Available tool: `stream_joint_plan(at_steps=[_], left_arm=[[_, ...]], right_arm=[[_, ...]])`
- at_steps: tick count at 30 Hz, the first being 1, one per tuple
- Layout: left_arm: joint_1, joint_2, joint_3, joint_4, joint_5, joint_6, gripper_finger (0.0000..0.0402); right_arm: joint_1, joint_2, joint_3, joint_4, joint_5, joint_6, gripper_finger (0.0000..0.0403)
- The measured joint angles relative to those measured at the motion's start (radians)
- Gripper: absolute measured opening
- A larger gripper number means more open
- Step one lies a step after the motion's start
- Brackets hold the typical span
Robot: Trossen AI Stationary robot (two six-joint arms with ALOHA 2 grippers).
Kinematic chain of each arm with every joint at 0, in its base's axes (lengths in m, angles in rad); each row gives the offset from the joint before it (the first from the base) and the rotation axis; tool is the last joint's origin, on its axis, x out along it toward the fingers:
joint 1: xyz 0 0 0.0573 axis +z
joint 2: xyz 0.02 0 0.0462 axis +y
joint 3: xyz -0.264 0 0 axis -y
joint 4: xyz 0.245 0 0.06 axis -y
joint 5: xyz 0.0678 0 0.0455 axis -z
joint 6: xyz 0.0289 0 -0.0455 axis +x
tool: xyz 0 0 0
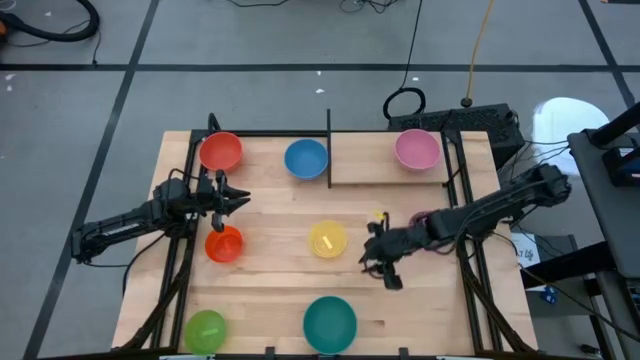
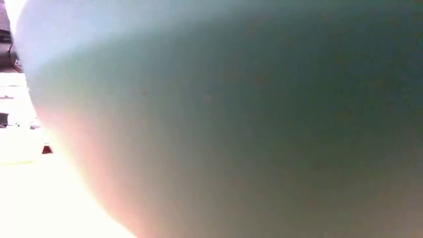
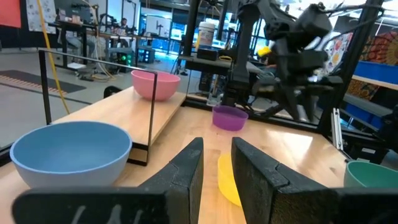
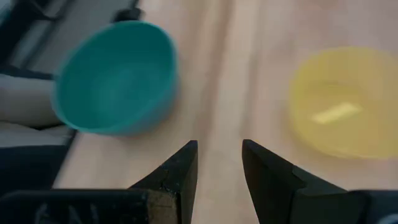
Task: Place and stack bowls onto a shelf
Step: Stack the green bowl on top of the pink bowl on the shelf
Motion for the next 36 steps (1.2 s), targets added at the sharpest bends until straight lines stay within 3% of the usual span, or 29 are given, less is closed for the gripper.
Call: stream_joint_plan(at_steps=[13, 23, 36], left_arm=[[0.000, 0.000, 0.000, -0.001, 0.000, -0.046, 0.0088], [0.000, 0.000, 0.000, -0.001, 0.001, -0.046, 0.0088], [0.000, 0.000, 0.000, -0.001, 0.001, -0.045, 0.0088]], right_arm=[[0.067, 0.206, 0.027, 0.239, -0.014, 0.132, 0.0121], [0.075, 0.324, 0.147, 0.241, -0.018, 0.158, 0.0121], [0.073, 0.395, 0.156, 0.247, -0.017, 0.223, 0.0121]])
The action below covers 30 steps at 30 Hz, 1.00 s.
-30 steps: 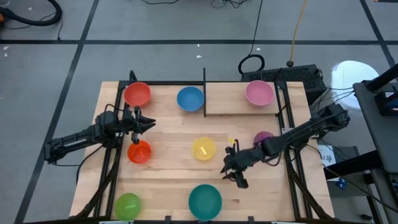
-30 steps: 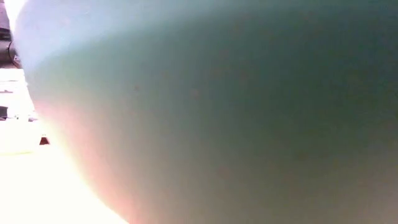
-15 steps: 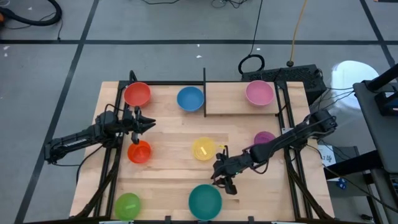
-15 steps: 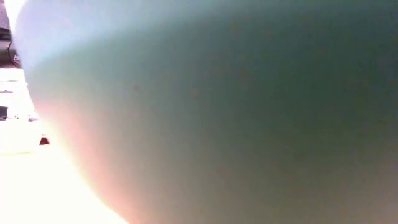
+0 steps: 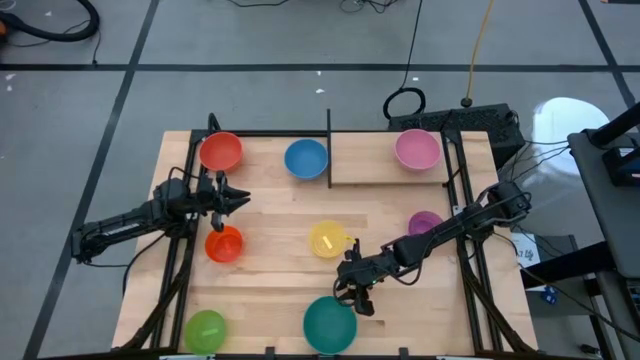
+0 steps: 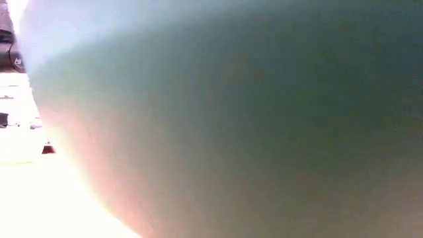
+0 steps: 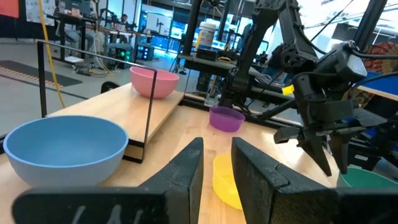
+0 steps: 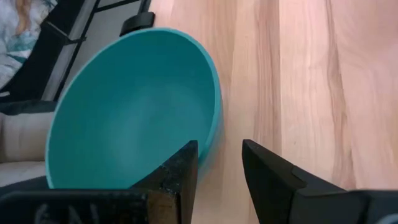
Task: Place and stack bowls onto a shelf
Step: Stack the green bowl on top of the pink bowl on the shelf
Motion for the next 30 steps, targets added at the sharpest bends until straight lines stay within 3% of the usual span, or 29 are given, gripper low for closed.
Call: stream_joint_plan(at_steps=[30], left_arm=[[0.000, 0.000, 0.000, 0.000, 0.001, -0.048, 0.0088]], right_arm=[[0.013, 0.022, 0.000, 0.016, 0.002, 0.036, 0.0121]])
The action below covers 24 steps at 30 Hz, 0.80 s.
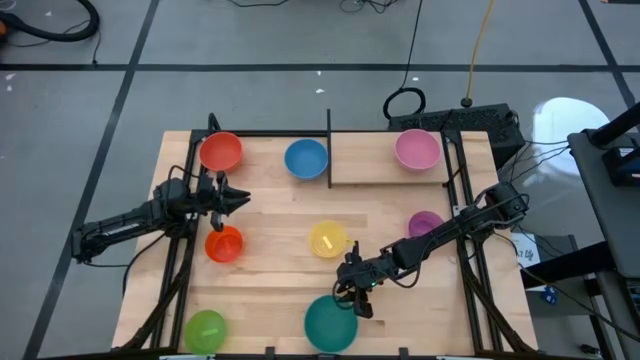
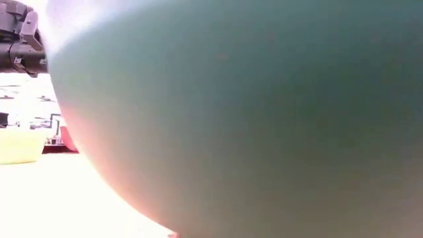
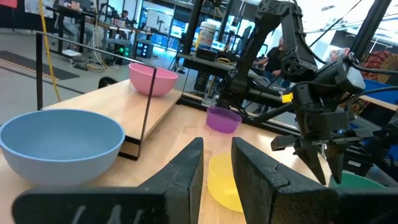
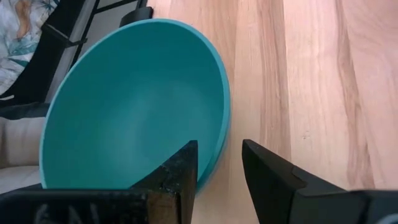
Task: Place and stack bowls onto a shelf
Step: Stack the green bowl on top of the pink bowl on the shelf
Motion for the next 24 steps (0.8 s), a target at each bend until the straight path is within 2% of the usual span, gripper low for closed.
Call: stream_joint_plan(at_steps=[9, 13, 17, 20, 24], left_arm=[[0.000, 0.000, 0.000, 0.000, 0.000, -0.002, 0.0088], [0.000, 0.000, 0.000, 0.000, 0.000, -0.002, 0.0088], [0.000, 0.000, 0.000, 0.000, 0.000, -0.004, 0.0088], [0.000, 0.000, 0.000, 0.000, 0.000, -0.006, 0.0088], [0.000, 0.000, 0.000, 0.000, 0.000, -0.006, 0.0088]], right_arm=[[-0.001, 0.028, -0.004, 0.030, 0.000, 0.008, 0.0121], [-0.006, 0.075, -0.006, 0.093, -0.055, 0.028, 0.0121], [-0.015, 0.073, -0.006, 0.115, -0.052, 0.003, 0.0114], [-0.016, 0.073, -0.006, 0.108, -0.051, 0.002, 0.0084], [-0.016, 0.073, -0.006, 0.109, -0.049, -0.002, 0.0015]])
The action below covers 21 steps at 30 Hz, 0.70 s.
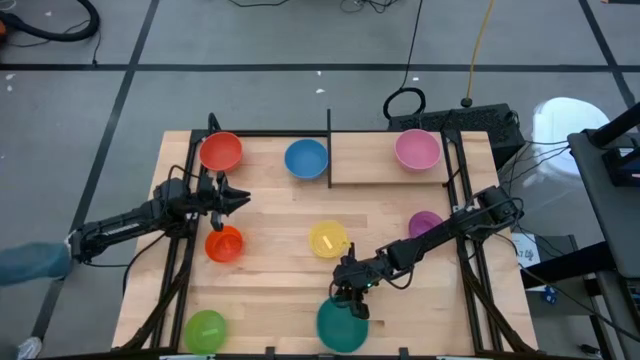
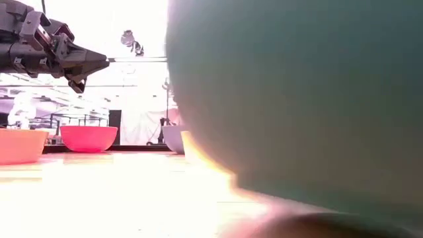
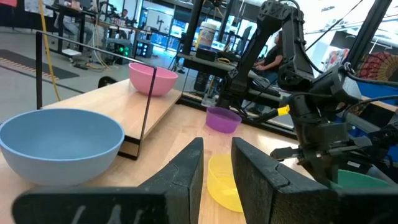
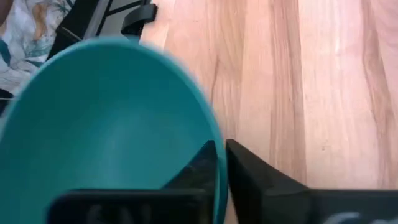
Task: Place and stack bowls onto a shelf
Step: Stack the green bowl on top of the pink bowl on the shelf
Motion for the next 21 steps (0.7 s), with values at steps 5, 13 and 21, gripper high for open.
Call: stream_joint_plan(at_steps=[5, 13, 21], left_arm=[[0.000, 0.000, 0.000, 0.000, 0.000, 0.000, 0.0088], [-0.001, 0.000, 0.000, 0.000, 0.000, 0.001, 0.0088], [-0.001, 0.000, 0.000, 0.000, 0.000, 0.002, 0.0088]], right_arm=[[-0.017, -0.014, 0.000, -0.016, 0.027, -0.043, 0.0003], [-0.081, -0.251, 0.000, -0.280, 0.198, -0.169, 0.0001], [-0.183, -0.629, 0.001, -0.556, 0.451, -0.291, 0.0001]])
